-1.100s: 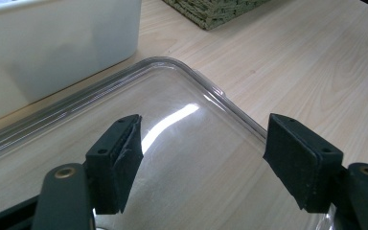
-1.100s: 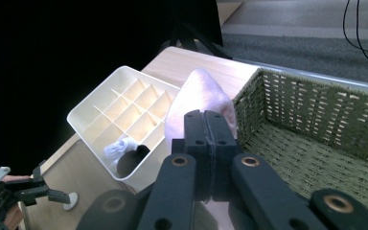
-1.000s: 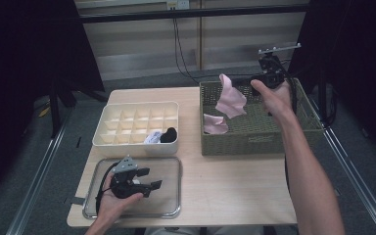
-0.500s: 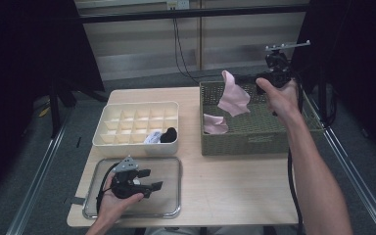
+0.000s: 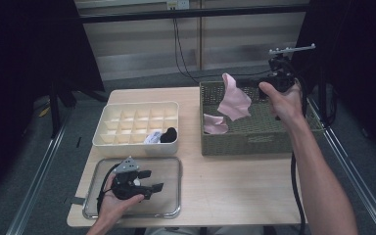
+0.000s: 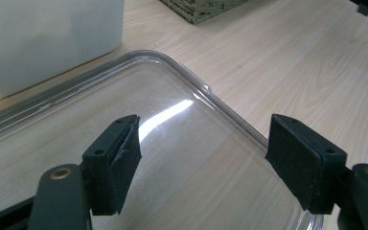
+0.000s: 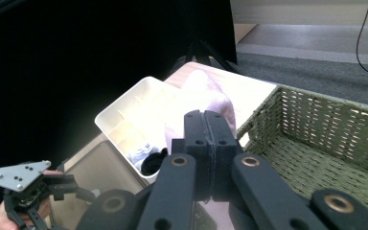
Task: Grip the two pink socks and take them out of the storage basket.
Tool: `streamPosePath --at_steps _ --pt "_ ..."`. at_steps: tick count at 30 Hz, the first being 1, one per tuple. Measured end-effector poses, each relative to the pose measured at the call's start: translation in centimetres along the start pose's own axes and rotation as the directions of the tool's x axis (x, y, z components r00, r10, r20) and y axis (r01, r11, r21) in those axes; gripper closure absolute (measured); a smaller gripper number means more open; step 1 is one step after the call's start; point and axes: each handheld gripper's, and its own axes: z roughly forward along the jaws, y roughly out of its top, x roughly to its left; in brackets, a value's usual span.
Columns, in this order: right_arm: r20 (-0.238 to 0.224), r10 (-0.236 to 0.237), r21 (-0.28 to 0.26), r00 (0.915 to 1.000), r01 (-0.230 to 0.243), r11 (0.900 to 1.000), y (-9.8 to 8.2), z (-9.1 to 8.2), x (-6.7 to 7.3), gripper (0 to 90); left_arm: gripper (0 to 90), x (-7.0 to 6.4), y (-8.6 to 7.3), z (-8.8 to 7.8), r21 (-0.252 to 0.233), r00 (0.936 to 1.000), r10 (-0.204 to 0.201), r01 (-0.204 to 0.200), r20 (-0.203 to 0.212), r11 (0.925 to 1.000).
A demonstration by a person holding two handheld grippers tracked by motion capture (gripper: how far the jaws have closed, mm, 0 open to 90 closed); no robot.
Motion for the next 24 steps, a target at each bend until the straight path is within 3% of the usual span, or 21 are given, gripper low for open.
streamPosePath --at_steps 4,15,20,24 --pt "-0.006 -0.014 -0.001 0.9999 0.014 1.0 -0.2 -0.4 0.5 89.5 26.6 -0.1 0.0 0.3 0.003 1.0 -0.008 0.008 0.003 1.0" --pt "-0.018 -0.022 0.003 0.9996 0.022 1.0 -1.0 -1.7 2.6 89.5 30.1 -0.9 0.3 1.2 0.028 0.9992 0.017 -0.018 0.037 0.9994" --pt "-0.038 -0.035 -0.01 0.9987 0.035 0.999 -1.5 -2.2 3.5 89.5 32.4 -1.3 0.9 1.6 0.017 0.9983 0.036 -0.037 0.046 0.9992" --pt "-0.031 -0.047 -0.003 0.9984 0.047 0.999 -2.1 -2.4 4.1 89.5 38.4 -1.3 1.4 1.6 -0.015 0.9983 0.026 -0.026 0.053 0.9996"
